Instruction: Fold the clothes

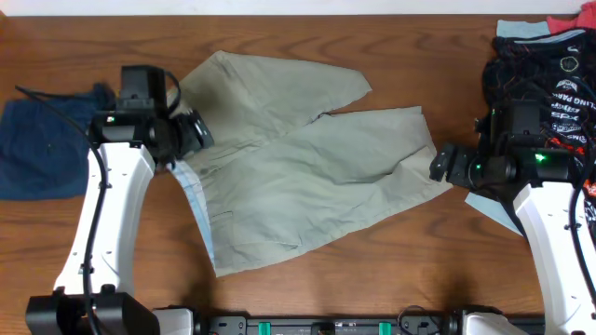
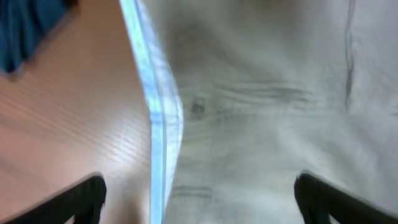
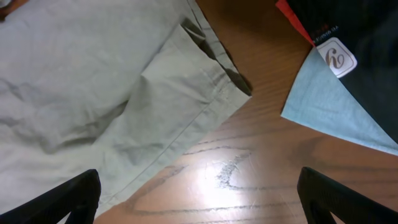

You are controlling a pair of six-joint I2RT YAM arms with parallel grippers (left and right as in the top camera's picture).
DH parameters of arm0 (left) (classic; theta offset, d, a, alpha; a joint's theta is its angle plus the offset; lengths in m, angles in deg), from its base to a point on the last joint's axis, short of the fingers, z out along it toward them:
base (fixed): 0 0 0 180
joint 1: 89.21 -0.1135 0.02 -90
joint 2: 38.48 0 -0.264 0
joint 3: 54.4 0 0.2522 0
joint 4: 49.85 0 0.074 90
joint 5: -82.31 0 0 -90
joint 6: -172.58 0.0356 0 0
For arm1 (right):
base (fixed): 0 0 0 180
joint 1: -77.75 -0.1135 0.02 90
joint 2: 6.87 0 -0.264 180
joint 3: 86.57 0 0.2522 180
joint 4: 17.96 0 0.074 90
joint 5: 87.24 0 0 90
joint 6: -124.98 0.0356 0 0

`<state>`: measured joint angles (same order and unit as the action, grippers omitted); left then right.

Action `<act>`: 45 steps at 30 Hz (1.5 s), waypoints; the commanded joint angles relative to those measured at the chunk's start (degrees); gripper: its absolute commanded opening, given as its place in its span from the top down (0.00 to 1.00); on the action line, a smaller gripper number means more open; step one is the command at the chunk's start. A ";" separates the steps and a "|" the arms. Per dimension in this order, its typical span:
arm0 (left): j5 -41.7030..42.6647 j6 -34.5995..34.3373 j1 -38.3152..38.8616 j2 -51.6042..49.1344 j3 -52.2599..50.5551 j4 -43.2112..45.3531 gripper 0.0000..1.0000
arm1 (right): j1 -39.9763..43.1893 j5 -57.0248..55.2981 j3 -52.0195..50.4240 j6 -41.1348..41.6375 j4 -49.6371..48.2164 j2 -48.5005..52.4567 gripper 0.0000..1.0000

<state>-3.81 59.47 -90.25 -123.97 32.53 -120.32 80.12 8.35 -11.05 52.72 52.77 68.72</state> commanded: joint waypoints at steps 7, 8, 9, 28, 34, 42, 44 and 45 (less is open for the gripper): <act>8.31 -0.28 2.95 -0.33 -6.84 -8.11 0.02 | -4.79 8.02 0.09 -9.07 -7.21 3.17 0.03; 9.33 -0.28 3.41 -0.33 -8.11 -7.15 0.02 | -5.92 7.98 0.09 -9.07 -9.18 3.56 0.03; 10.29 -0.28 4.00 -0.33 -9.53 -5.84 0.02 | -7.10 8.00 0.09 -9.05 -11.50 4.07 0.04; 13.44 -2.95 17.14 -0.39 -32.83 23.39 0.07 | -16.68 7.76 0.09 -0.52 -55.67 25.33 0.11; 13.49 -3.87 17.14 -0.39 -37.16 23.61 0.07 | -16.35 1.62 0.09 -0.59 -54.03 29.86 0.14; 13.49 -4.22 17.14 -0.39 -39.30 22.25 0.07 | -15.21 -9.86 0.09 -0.39 -32.39 30.18 0.26; 13.49 -4.22 17.14 -0.39 -39.30 20.79 0.07 | -14.62 -9.94 0.09 -0.42 -25.99 30.18 0.24; 13.49 -4.24 17.14 -0.39 -39.30 19.89 0.07 | -14.32 -10.03 0.07 -0.42 -23.04 30.18 0.24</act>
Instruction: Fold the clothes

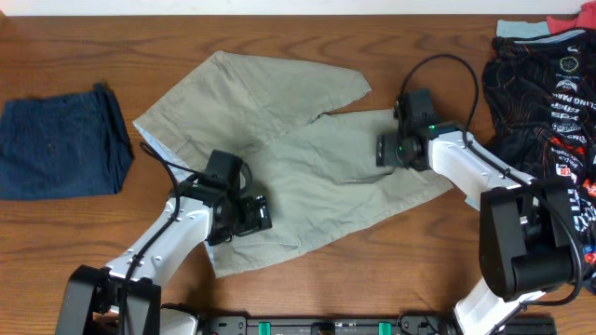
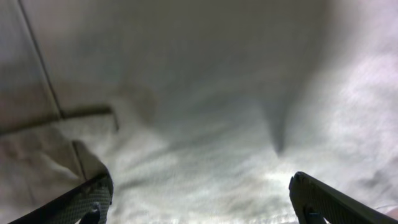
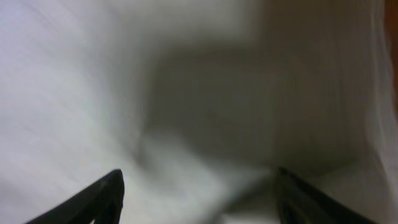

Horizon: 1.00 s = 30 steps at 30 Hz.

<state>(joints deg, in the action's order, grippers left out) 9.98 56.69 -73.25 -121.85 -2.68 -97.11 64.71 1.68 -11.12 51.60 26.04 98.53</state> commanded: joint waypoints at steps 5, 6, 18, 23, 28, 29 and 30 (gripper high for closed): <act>0.94 -3.82 0.13 -2.49 -4.09 -9.62 0.07 | 1.46 -4.04 0.07 0.72 17.64 0.37 0.20; 1.75 -3.80 0.11 -2.49 -4.09 -10.69 0.07 | 1.46 -4.02 0.07 0.74 20.50 0.37 0.19; 2.16 -3.32 -1.40 -2.45 -3.43 -20.28 0.06 | 1.36 -2.97 0.07 2.67 41.16 -0.13 0.12; 0.55 -3.26 -4.46 -2.27 -0.85 -20.20 0.06 | 1.01 -1.60 0.79 0.04 36.37 -5.16 0.09; -0.35 -2.05 -5.73 -2.27 1.14 -18.32 0.06 | -1.42 1.03 3.06 -7.56 25.07 -12.48 0.04; -0.35 -2.05 -5.73 -2.27 1.18 -17.51 0.06 | -2.54 2.73 3.15 -10.99 20.41 -14.19 0.05; -0.35 -2.05 -5.73 -2.27 1.18 -16.83 0.06 | -3.34 3.91 3.15 -13.14 17.53 -15.08 0.05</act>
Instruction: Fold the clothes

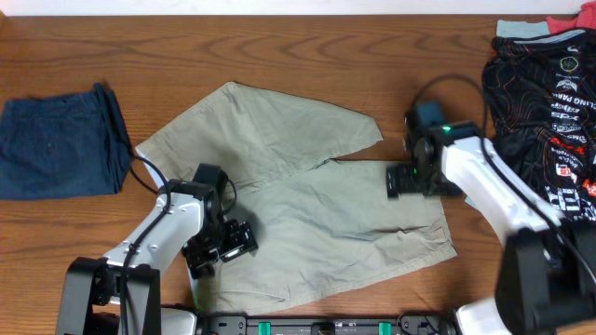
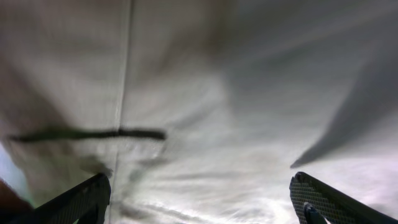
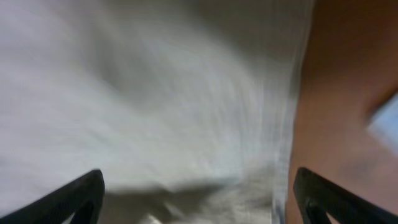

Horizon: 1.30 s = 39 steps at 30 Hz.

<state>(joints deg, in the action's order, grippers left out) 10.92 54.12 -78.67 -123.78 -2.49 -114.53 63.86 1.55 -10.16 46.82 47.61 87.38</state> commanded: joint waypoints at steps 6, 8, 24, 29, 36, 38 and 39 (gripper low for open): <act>-1.29 0.46 -0.31 -0.35 0.98 3.67 0.06 | -10.51 7.26 2.14 -23.69 -21.31 -3.58 0.14; -1.29 0.48 -0.31 -0.35 0.98 3.67 0.06 | -12.66 7.26 2.14 -26.45 -22.93 -1.77 0.16; -1.29 0.48 -0.28 -0.35 0.98 4.04 0.06 | -23.98 2.62 2.14 -32.65 -34.97 13.77 0.15; -1.29 0.48 -0.28 -0.35 0.98 4.09 0.06 | -24.28 -0.59 2.14 -32.00 -35.76 15.41 0.27; -1.29 0.48 -0.28 -0.35 0.98 4.09 0.06 | -24.15 -8.15 2.14 -29.09 -38.75 15.52 0.62; -1.29 0.48 -0.28 -0.35 0.98 4.09 0.06 | -23.98 -10.16 2.14 -27.21 -40.30 15.52 0.78; -1.29 0.48 -0.28 -0.35 0.98 4.09 0.06 | -23.89 -11.10 2.14 -25.94 -41.00 15.52 0.87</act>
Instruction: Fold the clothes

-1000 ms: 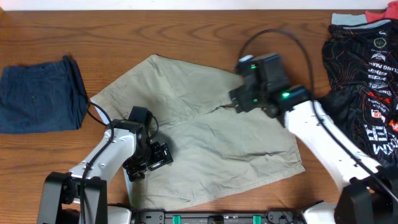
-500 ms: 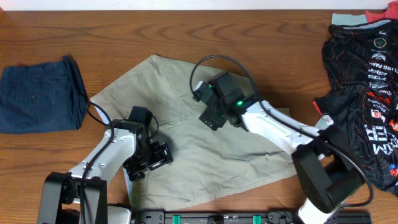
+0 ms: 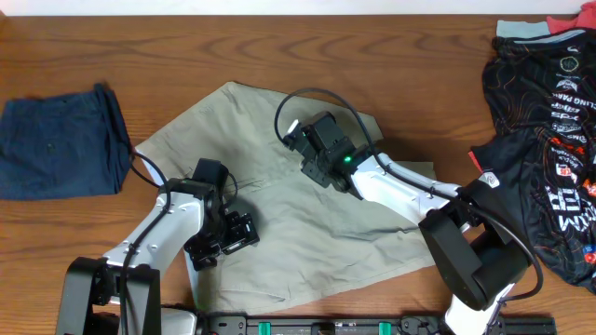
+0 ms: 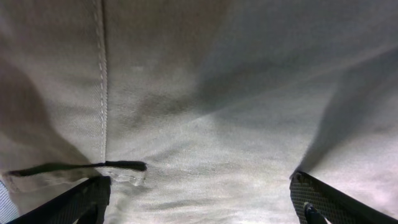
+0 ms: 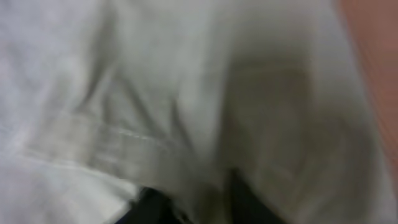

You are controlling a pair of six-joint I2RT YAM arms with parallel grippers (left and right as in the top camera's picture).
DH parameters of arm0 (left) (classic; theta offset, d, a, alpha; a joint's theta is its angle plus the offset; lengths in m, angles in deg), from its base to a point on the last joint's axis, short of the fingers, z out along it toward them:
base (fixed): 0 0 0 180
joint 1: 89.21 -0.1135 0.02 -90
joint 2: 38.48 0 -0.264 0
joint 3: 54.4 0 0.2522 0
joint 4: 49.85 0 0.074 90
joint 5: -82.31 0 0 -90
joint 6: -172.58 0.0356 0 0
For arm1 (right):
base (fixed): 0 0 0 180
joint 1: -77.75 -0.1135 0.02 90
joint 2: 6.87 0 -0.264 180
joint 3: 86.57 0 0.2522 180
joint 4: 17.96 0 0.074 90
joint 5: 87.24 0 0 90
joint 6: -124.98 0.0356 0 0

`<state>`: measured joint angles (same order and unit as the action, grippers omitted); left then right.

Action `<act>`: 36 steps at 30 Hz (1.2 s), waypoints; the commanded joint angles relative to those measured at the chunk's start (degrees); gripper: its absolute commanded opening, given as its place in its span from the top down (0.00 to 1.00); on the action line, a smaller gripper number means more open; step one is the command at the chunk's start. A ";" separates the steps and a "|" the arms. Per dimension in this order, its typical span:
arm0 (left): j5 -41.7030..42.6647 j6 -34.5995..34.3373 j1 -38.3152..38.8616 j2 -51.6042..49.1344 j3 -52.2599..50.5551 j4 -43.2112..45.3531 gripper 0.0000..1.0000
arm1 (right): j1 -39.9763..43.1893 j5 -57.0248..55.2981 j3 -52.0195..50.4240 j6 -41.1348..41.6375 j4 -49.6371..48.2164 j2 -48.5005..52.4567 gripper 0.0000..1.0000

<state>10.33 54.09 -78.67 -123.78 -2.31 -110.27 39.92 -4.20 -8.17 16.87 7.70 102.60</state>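
Khaki shorts (image 3: 270,116) lie spread across the middle of the table, waistband at the left, two legs pointing right. My left gripper (image 3: 233,234) is low on the lower-left part of the shorts. In the left wrist view it (image 4: 199,208) is open, fingers (image 4: 74,199) wide apart on the khaki cloth (image 4: 205,93) beside a seam. My right gripper (image 3: 300,140) reaches across to the middle of the shorts, near where the legs meet. In the blurred right wrist view it (image 5: 199,202) has its dark fingers (image 5: 155,205) close together with a fold of cloth (image 5: 155,74) between them.
A folded navy garment (image 3: 56,140) lies at the far left. A heap of black printed clothes (image 3: 549,112) fills the right edge, with light blue cloth (image 3: 517,28) and a red piece (image 3: 568,20) behind it. Bare wood table (image 3: 93,37) surrounds the shorts.
My right gripper was open over the right end of the lower leg; now it is at the middle of the shorts, shut on a fold. The left gripper has hardly moved and stays open.
First my left gripper was open at the waistband's left edge and the right one open beside the lower leg's hem. Then both were open on the shorts. The shorts then lay shifted toward the table's front, flatter. Now the right gripper grips cloth at their middle.
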 commanded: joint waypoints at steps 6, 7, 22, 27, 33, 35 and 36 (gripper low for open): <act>-0.70 0.50 -0.28 -0.35 0.81 -0.17 0.06 | 0.07 -9.09 0.17 10.25 -4.20 0.24 0.99; -0.70 0.50 -0.28 -0.35 0.81 -0.20 0.06 | 0.22 -11.04 0.17 11.98 -5.09 0.11 0.99; -0.70 0.59 -0.28 -0.28 0.85 2.32 0.06 | 18.80 -27.12 17.42 18.58 -14.36 -1.60 0.85; -0.72 4.46 -0.31 -0.13 2.54 6.16 0.06 | 24.00 -27.12 20.35 18.71 -7.06 -2.19 0.01; -4.44 5.75 -0.31 -0.09 7.43 7.30 0.06 | 24.87 -25.38 20.37 19.26 15.13 -7.02 0.01; -5.81 5.75 -0.31 -0.09 8.33 7.37 0.06 | 24.68 -19.17 20.39 22.16 24.22 -9.27 0.01; -5.86 5.73 -0.31 -0.09 8.55 7.37 0.06 | 24.70 -15.91 20.37 24.17 28.15 -10.29 0.01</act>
<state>7.62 58.40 -78.67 -123.78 4.64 -102.73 65.06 -27.02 11.63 36.54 32.33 96.91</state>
